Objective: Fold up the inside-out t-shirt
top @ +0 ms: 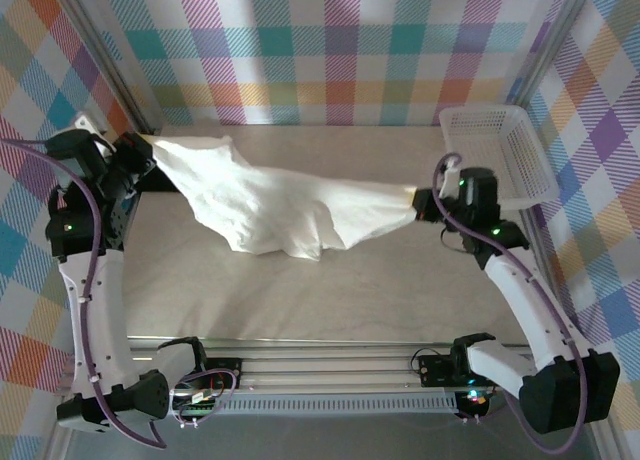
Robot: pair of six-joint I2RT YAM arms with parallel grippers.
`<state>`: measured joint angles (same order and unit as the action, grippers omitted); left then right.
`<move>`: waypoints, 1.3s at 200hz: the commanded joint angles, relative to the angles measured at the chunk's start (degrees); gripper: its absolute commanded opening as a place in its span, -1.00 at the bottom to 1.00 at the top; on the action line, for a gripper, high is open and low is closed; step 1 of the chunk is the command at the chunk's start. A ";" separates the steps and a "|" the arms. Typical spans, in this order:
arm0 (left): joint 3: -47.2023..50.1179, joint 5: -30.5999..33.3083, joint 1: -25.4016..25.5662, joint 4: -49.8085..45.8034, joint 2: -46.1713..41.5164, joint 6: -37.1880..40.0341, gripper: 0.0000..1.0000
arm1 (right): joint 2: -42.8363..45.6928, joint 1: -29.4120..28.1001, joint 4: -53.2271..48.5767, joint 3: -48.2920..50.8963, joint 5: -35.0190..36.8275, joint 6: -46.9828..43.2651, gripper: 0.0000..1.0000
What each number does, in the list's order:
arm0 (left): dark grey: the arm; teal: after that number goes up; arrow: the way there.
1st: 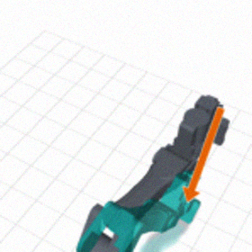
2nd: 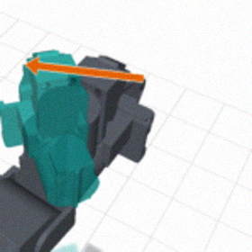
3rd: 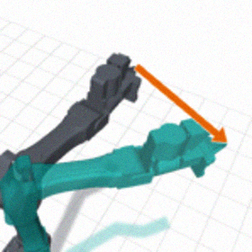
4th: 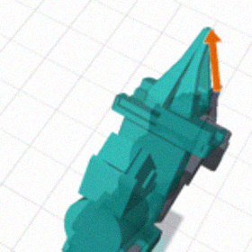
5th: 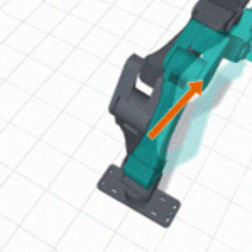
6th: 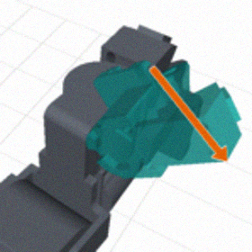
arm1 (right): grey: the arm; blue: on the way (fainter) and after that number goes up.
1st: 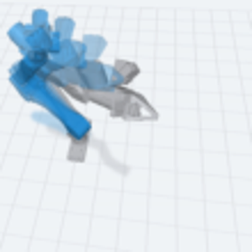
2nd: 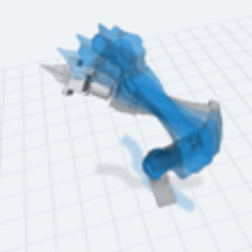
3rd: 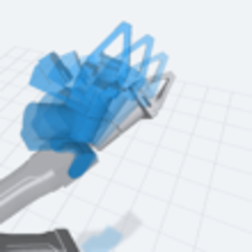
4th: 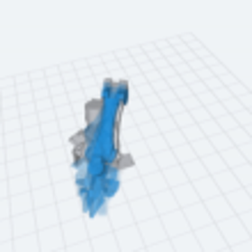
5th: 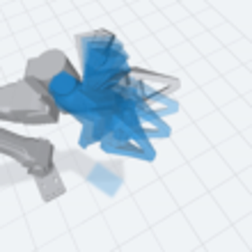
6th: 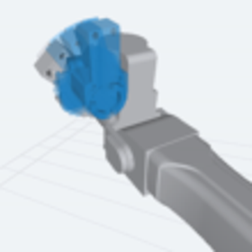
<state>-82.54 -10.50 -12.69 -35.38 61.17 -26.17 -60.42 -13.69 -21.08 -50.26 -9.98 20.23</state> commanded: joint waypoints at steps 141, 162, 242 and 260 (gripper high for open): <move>21.85 -11.26 -0.91 4.88 -1.23 1.55 -1.00 | -35.30 -21.38 -4.26 -8.91 19.29 -1.78 0.12; 22.44 -11.79 -0.93 5.44 -1.22 1.48 -1.00 | -39.24 -23.86 -7.34 -11.44 24.62 -1.26 0.14; 22.60 -13.32 -0.93 6.00 -0.36 1.52 -1.00 | -40.79 -21.23 -9.94 -12.26 28.42 -2.57 -0.10; 22.80 -13.54 -0.92 6.14 -0.36 1.61 -1.00 | -37.10 -18.20 -7.98 -9.23 22.72 -2.37 -0.15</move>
<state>-60.20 -22.74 -12.88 -30.89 60.90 -25.71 -102.65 -35.75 -28.21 -62.41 16.40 18.52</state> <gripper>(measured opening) 0.048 0.440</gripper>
